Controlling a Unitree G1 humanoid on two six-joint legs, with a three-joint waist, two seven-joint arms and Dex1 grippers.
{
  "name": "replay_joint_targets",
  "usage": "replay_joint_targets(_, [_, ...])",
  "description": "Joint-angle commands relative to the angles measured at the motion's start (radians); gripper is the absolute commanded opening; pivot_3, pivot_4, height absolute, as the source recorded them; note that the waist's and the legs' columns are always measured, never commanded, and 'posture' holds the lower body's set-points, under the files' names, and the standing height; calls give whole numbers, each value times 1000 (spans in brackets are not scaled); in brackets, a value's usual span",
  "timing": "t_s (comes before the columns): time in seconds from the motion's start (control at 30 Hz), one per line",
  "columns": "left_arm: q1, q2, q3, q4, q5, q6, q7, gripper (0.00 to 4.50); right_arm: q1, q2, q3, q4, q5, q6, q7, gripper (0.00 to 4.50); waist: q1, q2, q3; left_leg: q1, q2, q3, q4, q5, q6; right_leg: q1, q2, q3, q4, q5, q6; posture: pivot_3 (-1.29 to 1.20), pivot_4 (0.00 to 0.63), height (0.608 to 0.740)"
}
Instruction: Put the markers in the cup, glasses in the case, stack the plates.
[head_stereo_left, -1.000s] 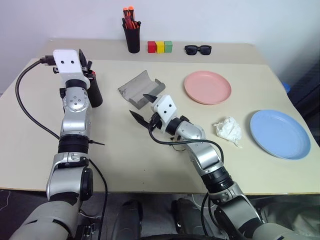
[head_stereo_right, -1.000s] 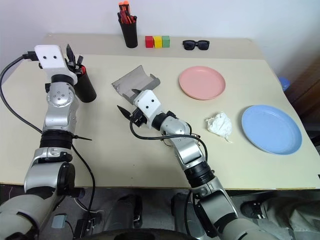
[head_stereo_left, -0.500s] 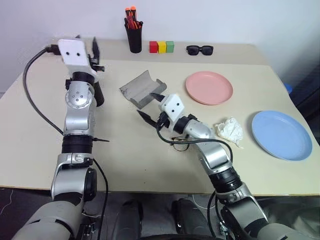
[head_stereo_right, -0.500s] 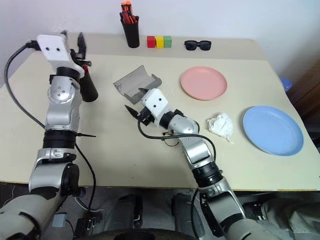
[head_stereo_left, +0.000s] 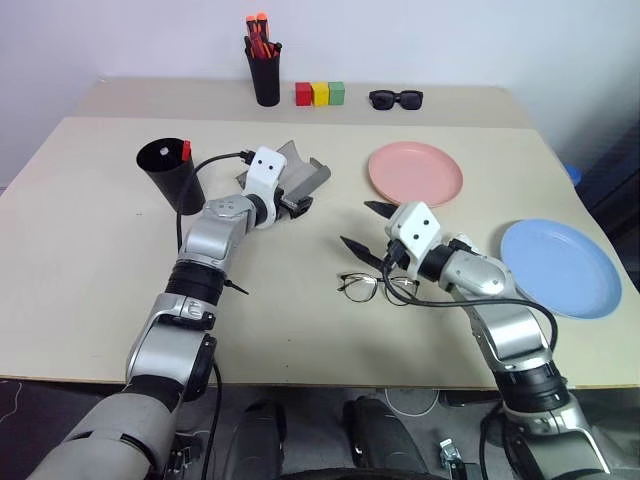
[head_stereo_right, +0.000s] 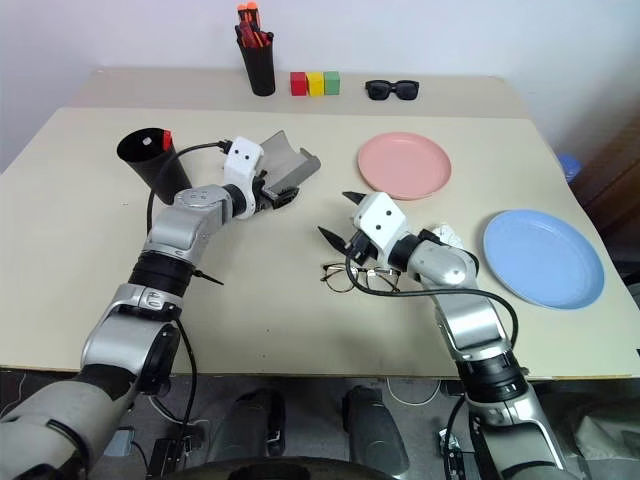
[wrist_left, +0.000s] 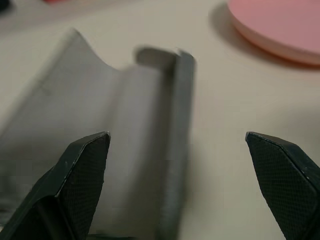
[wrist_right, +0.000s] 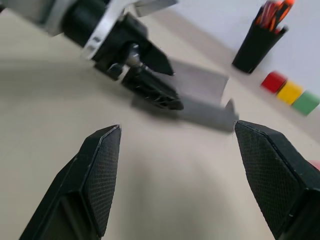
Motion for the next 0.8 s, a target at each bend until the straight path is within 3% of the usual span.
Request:
replay_joint_targets(0.03, [-49, -6, 2, 51, 12, -2, -16, 4463, 22, -30, -38, -75, 15, 10, 5, 3671, -3, 0, 0, 0, 0, 0, 0, 0, 0, 0, 0, 0, 0, 0, 0, 0, 150, 725])
replay_joint_targets(0.07, [-55, -10, 6, 66, 10, 0, -20, 4463, 31, -35, -42, -83, 14, 14, 0, 3671, -3, 0, 0, 0, 0, 0, 0, 0, 0, 0, 0, 0, 0, 0, 0, 0, 150, 725])
replay_joint_targets(0.17, [-64, -20, 10, 92, 9, -5, -32, 3609, 56, -46, -53, -102, 8, 23, -12, 3671, 0, 0, 0, 0, 0, 0, 0, 0, 0, 0, 0, 0, 0, 0, 0, 0, 150, 725])
replay_joint_targets(0.37, [-46, -29, 8, 73, 9, -11, -51, 390, 77, -57, -59, -113, 1, 26, -20, 3671, 3, 0, 0, 0, 0, 0, 0, 0, 0, 0, 0, 0, 0, 0, 0, 0, 150, 725])
replay_joint_targets(0.4, [-41, -28, 5, 64, 9, -15, -58, 32, 79, -59, -58, -111, -2, 25, -20, 3671, 3, 0, 0, 0, 0, 0, 0, 0, 0, 0, 0, 0, 0, 0, 0, 0, 150, 725])
replay_joint_targets(0.6, [45, 35, -53, -77, 42, -77, -168, 32, 78, -68, -59, -98, -7, 20, -24, 3671, 0, 0, 0, 0, 0, 0, 0, 0, 0, 0, 0, 0, 0, 0, 0, 0, 150, 725])
replay_joint_targets(0.8, [289, 273, -135, -415, 29, -293, -497, 32, 67, -95, -70, -91, 9, 25, -7, 3671, -3, 1, 0, 1, 1, 1, -1, 0, 0, 0, 0, 1, 0, 0, 0, 0, 150, 725])
